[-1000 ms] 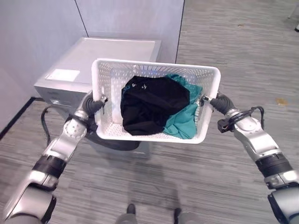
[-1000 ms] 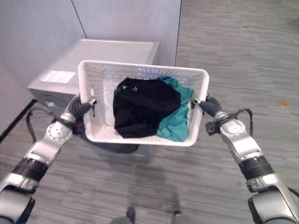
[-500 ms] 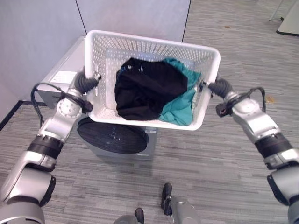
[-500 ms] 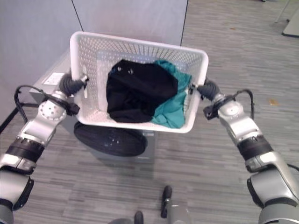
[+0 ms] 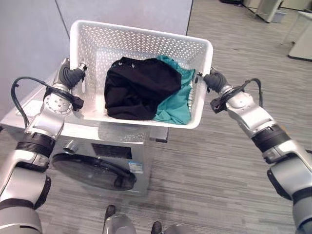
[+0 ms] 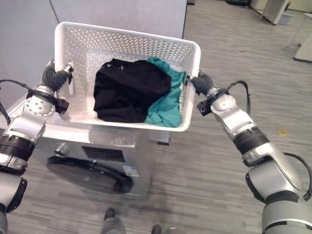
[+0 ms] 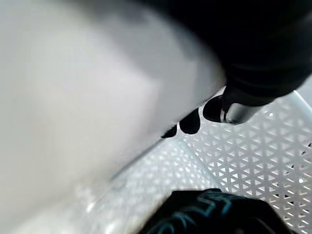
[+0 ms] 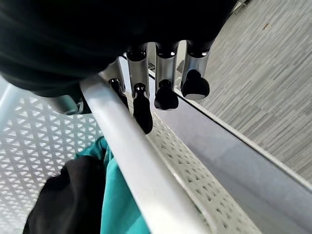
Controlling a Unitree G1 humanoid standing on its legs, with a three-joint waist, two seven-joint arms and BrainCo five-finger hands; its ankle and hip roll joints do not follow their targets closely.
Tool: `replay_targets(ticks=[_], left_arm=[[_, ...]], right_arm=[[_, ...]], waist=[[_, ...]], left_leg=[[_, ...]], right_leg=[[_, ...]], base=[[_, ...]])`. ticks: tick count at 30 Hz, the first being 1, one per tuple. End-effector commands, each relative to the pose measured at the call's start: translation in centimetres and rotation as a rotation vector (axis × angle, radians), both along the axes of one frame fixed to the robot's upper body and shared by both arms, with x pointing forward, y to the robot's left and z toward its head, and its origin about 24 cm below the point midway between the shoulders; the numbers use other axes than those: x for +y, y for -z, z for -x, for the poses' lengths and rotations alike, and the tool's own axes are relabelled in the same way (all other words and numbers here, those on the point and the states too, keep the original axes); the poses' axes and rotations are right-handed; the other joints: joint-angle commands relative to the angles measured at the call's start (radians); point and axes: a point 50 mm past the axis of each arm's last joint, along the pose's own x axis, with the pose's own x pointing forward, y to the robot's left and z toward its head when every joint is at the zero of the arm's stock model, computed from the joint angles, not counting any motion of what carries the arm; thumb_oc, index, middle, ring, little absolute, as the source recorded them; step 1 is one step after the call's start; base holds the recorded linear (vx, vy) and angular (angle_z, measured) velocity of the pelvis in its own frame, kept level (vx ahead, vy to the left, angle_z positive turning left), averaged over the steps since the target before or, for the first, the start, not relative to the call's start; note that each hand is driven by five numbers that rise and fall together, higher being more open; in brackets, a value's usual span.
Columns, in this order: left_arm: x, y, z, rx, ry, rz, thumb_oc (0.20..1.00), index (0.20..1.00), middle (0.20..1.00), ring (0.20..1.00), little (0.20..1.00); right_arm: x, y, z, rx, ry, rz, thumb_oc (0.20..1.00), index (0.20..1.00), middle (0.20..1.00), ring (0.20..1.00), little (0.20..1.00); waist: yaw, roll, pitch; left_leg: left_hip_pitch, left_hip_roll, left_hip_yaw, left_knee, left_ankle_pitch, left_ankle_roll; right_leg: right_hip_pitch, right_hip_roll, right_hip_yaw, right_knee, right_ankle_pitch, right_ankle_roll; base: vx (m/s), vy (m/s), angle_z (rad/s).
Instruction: Grab the laundry basket,head to the washer,open it,put in the laundry and shut it.
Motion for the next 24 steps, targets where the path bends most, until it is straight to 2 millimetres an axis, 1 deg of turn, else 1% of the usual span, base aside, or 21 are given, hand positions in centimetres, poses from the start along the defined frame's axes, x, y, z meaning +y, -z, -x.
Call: replay_targets(ticks=[1, 2, 3, 4, 5, 6, 7, 8, 9, 10, 11, 12, 13, 15, 16, 17, 18, 21, 24], left_arm=[[2.2, -3.3, 0.5, -0.139, -0.116, 0.042, 0.200, 0.200, 0.200, 0.200, 0.200], [1.9, -3.0, 0.3, -0.127, -0.111, 0.036, 0.200, 0.200, 0.200, 0.200, 0.200], [1.7, -2.7, 0.1, -0.114, -0.107, 0.027, 0.200, 0.200, 0.200, 0.200, 0.200], [1.6, -2.7, 0.1, -0.113, -0.107, 0.027, 0.200, 0.200, 0.200, 0.200, 0.200], [1.2, -2.6, -0.1, -0.113, -0.102, 0.018, 0.200, 0.200, 0.200, 0.200, 0.200], [0.8, -2.7, -0.3, -0.110, -0.093, 0.001, 0.200, 0.200, 0.200, 0.200, 0.200], [0.4, -3.2, -0.5, -0.122, -0.082, -0.012, 0.200, 0.200, 0.200, 0.200, 0.200], [0.4, -3.2, -0.5, -0.123, -0.082, -0.012, 0.200, 0.200, 0.200, 0.200, 0.200], [0.2, -3.9, -0.4, -0.136, -0.075, -0.039, 0.200, 0.200, 0.200, 0.200, 0.200], [0.2, -3.9, -0.4, -0.136, -0.075, -0.039, 0.200, 0.200, 0.200, 0.200, 0.200], [0.1, -5.0, 0.2, -0.156, -0.043, -0.098, 0.200, 0.200, 0.200, 0.200, 0.200], [0.6, -5.4, 0.7, -0.163, -0.042, -0.120, 0.200, 0.200, 0.200, 0.200, 0.200], [0.6, -5.4, 0.8, -0.162, -0.043, -0.119, 0.200, 0.200, 0.200, 0.200, 0.200], [2.0, -6.5, 2.1, -0.160, -0.057, -0.194, 0.200, 0.200, 0.200, 0.200, 0.200], [2.1, -6.5, 2.1, -0.160, -0.058, -0.193, 0.200, 0.200, 0.200, 0.200, 0.200], [3.0, -6.9, 2.8, -0.143, -0.072, -0.235, 0.200, 0.200, 0.200, 0.200, 0.200], [3.0, -6.9, 2.8, -0.143, -0.072, -0.235, 0.200, 0.200, 0.200, 0.200, 0.200], [3.8, -7.3, 3.2, -0.112, -0.086, -0.266, 0.200, 0.200, 0.200, 0.200, 0.200], [3.9, -6.7, 3.0, -0.079, -0.077, -0.251, 0.200, 0.200, 0.200, 0.200, 0.200]], right_arm=[[-0.6, -2.2, -0.5, -0.058, 0.009, -0.006, 0.200, 0.200, 0.200, 0.200, 0.200], [0.1, -1.9, -0.5, -0.045, -0.013, -0.004, 0.200, 0.200, 0.200, 0.200, 0.200], [1.0, -1.7, -0.5, -0.038, -0.044, 0.001, 0.200, 0.200, 0.200, 0.200, 0.200], [1.0, -1.7, -0.5, -0.038, -0.044, 0.000, 0.200, 0.200, 0.200, 0.200, 0.200], [1.6, -1.1, -0.5, -0.020, -0.062, 0.002, 0.200, 0.200, 0.200, 0.200, 0.200], [2.5, -0.9, -0.5, -0.008, -0.086, 0.013, 0.200, 0.200, 0.200, 0.200, 0.200], [3.3, -1.0, -0.6, -0.003, -0.109, 0.026, 0.200, 0.200, 0.200, 0.200, 0.200], [3.3, -1.1, -0.6, -0.003, -0.109, 0.026, 0.200, 0.200, 0.200, 0.200, 0.200], [3.5, -1.1, -0.6, 0.002, -0.125, 0.048, 0.200, 0.200, 0.200, 0.200, 0.200], [3.5, -1.1, -0.6, 0.002, -0.125, 0.048, 0.200, 0.200, 0.200, 0.200, 0.200], [3.2, -1.9, -0.5, -0.007, -0.135, 0.098, 0.200, 0.200, 0.200, 0.200, 0.200], [2.9, -2.3, -0.4, -0.010, -0.135, 0.124, 0.200, 0.200, 0.200, 0.200, 0.200], [2.9, -2.3, -0.4, -0.009, -0.136, 0.125, 0.200, 0.200, 0.200, 0.200, 0.200], [1.5, -3.1, -0.3, -0.010, -0.119, 0.178, 0.200, 0.200, 0.200, 0.200, 0.200], [1.6, -3.2, -0.3, -0.010, -0.120, 0.179, 0.200, 0.200, 0.200, 0.200, 0.200], [0.8, -3.2, -0.2, 0.001, -0.111, 0.200, 0.200, 0.200, 0.200, 0.200, 0.200], [0.9, -3.2, -0.2, 0.001, -0.111, 0.200, 0.200, 0.200, 0.200, 0.200, 0.200], [-0.3, -2.8, -0.4, 0.030, -0.073, 0.237, 0.200, 0.200, 0.200, 0.200, 0.200], [-1.1, -2.6, -0.7, 0.048, -0.037, 0.279, 0.200, 0.200, 0.200, 0.200, 0.200]], waist=[[0.049, 0.038, -0.094], [0.052, 0.040, -0.105], [0.060, 0.044, -0.113], [0.061, 0.044, -0.112], [0.063, 0.049, -0.119], [0.071, 0.050, -0.128], [0.079, 0.052, -0.135], [0.080, 0.051, -0.135], [0.085, 0.049, -0.141], [0.085, 0.049, -0.141], [0.089, 0.046, -0.145], [0.093, 0.045, -0.146], [0.093, 0.045, -0.146], [0.098, 0.044, -0.147], [0.097, 0.044, -0.146], [0.100, 0.043, -0.148], [0.100, 0.043, -0.148], [0.100, 0.037, -0.145], [0.096, 0.033, -0.144]], left_leg=[[0.047, -0.011, 0.072, 0.035, 0.016, 0.078], [0.062, -0.014, 0.076, 0.019, 0.010, 0.073], [0.073, -0.029, 0.064, 0.018, -0.005, 0.073], [0.073, -0.030, 0.065, 0.020, -0.007, 0.074], [0.081, -0.043, 0.063, 0.011, -0.017, 0.073], [0.091, -0.055, 0.071, -0.003, -0.027, 0.074], [0.099, -0.073, 0.070, -0.009, -0.042, 0.083], [0.098, -0.074, 0.071, -0.008, -0.043, 0.084], [0.104, -0.083, 0.074, -0.020, -0.051, 0.091], [0.105, -0.084, 0.075, -0.020, -0.051, 0.091], [0.108, -0.094, 0.079, -0.022, -0.060, 0.099], [0.109, -0.097, 0.085, -0.026, -0.063, 0.102], [0.110, -0.097, 0.086, -0.026, -0.063, 0.103], [0.113, -0.103, 0.091, -0.037, -0.069, 0.111], [0.114, -0.103, 0.092, -0.037, -0.069, 0.112], [0.116, -0.107, 0.095, -0.044, -0.073, 0.116], [0.116, -0.107, 0.095, -0.044, -0.073, 0.117], [0.110, -0.109, 0.096, -0.051, -0.074, 0.121], [0.111, -0.110, 0.098, -0.065, -0.073, 0.123]], right_leg=[[-0.017, -0.123, -0.001, -0.019, -0.092, 0.170], [-0.011, -0.131, -0.001, -0.018, -0.091, 0.173], [-0.006, -0.142, 0.003, -0.020, -0.087, 0.179], [-0.005, -0.143, 0.004, -0.020, -0.088, 0.180], [0.001, -0.155, 0.002, -0.025, -0.084, 0.186], [0.001, -0.170, -0.001, -0.027, -0.078, 0.192], [-0.005, -0.186, 0.005, -0.025, -0.070, 0.203], [-0.006, -0.187, 0.006, -0.025, -0.070, 0.204], [-0.009, -0.200, 0.011, -0.024, -0.065, 0.212], [-0.010, -0.200, 0.012, -0.024, -0.065, 0.212], [-0.015, -0.210, 0.017, -0.026, -0.058, 0.221], [-0.019, -0.215, 0.022, -0.027, -0.054, 0.227], [-0.019, -0.215, 0.023, -0.027, -0.054, 0.227], [-0.024, -0.224, 0.030, -0.034, -0.044, 0.235], [-0.024, -0.225, 0.031, -0.035, -0.044, 0.236], [-0.020, -0.232, 0.029, -0.047, -0.036, 0.243], [-0.020, -0.232, 0.029, -0.048, -0.035, 0.243], [-0.022, -0.233, 0.019, -0.055, -0.031, 0.248], [-0.019, -0.235, 0.012, -0.063, -0.025, 0.255]], base=[[0.21, 0.235, -0.47], [0.13, 0.186, -0.09], [0.09, 0.125, 0.02], [0.10, 0.162, 0.09], [0.11, 0.190, 0.09], [0.16, 0.294, 0.14], [0.10, 0.202, 0.26], [0.10, 0.189, 0.20], [0.05, 0.081, 0.10], [0.09, 0.145, 0.03], [0.07, 0.102, 0.07], [0.07, 0.104, 0.07], [0.05, 0.071, -0.11], [0.04, 0.075, -0.23], [0.06, 0.073, -0.14], [0.03, 0.034, -0.04], [0.04, 0.044, -0.02], [0.02, 0.018, 0.00], [0.03, 0.030, 0.05]])
